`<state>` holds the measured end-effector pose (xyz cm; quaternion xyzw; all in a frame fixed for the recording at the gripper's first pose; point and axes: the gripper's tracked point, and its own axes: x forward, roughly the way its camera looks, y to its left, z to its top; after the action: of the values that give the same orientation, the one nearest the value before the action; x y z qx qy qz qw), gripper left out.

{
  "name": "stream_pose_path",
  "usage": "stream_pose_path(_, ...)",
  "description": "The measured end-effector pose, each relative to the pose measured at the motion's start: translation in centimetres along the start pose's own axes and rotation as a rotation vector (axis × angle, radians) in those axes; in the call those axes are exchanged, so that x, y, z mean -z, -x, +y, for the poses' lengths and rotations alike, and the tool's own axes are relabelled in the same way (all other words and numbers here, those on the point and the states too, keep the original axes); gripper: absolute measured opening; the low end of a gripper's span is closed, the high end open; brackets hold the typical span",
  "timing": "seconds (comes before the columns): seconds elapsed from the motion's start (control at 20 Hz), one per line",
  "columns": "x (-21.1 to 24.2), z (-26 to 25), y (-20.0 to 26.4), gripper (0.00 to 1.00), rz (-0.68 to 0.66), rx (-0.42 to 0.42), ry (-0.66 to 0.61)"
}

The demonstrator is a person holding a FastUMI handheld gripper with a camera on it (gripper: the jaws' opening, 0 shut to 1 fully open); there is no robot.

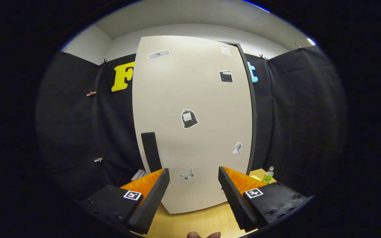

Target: Open the shoe cabinet door, grab the shoes and put them into the shoe cabinet, then close the shoe cabinet door.

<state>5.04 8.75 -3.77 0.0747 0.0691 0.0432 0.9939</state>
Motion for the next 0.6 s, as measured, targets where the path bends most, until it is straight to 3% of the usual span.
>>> stream_pose_path(0.6,0.15,0.24,-0.30,0.97,0.005,-0.006,0.000)
